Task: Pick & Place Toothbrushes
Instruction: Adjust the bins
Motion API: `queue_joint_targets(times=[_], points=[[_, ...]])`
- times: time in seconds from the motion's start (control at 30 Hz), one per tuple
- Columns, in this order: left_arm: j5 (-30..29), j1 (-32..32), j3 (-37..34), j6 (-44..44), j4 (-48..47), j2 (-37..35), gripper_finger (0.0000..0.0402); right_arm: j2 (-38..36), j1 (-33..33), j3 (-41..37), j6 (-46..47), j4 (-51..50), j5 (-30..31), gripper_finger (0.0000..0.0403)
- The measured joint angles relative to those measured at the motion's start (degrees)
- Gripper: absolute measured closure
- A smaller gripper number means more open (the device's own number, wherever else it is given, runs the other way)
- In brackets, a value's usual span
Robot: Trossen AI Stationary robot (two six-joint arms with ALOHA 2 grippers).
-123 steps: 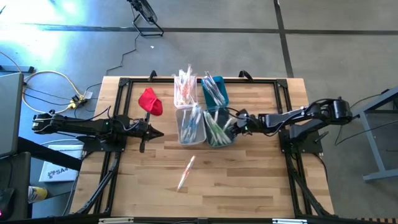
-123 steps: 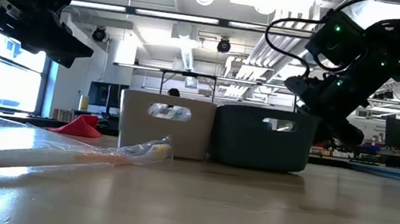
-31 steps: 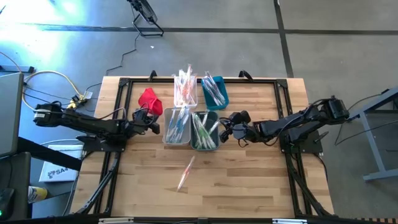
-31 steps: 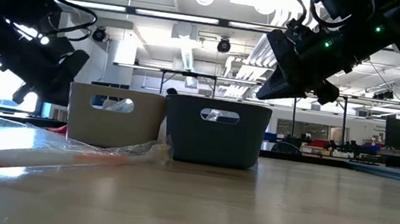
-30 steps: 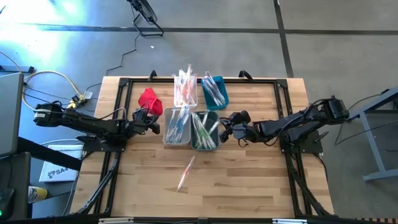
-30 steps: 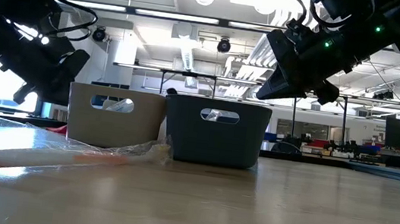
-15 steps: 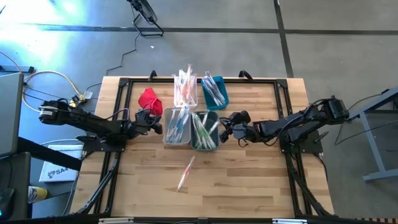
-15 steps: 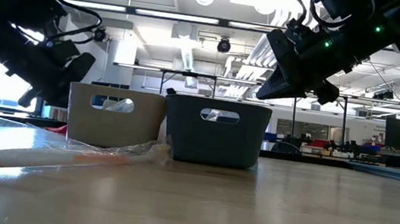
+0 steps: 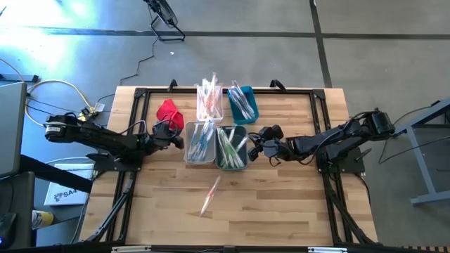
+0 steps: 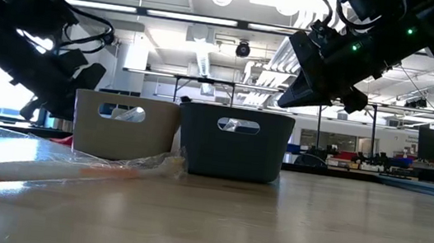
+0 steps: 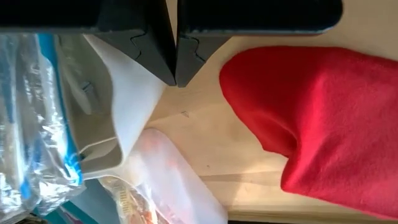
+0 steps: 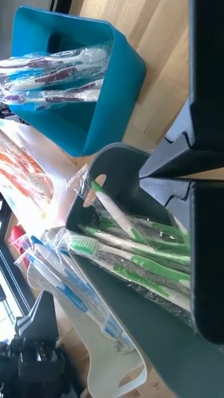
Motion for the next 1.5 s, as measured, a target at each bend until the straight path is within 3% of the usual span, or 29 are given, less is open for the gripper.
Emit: queue_joint_targets(times=[0.27, 1.5], points=[[1.6, 2.8, 0.0, 1.1, 0.0, 0.0, 0.0398, 0.0, -0.1, 0.0, -0.9, 0.0, 0.0, 0.0401], [6.6, 2.7, 0.0, 0.8, 4.3, 0.2, 0.0398, 0.0, -0.7, 0.0, -3.0, 1.3, 0.2, 0.0401]])
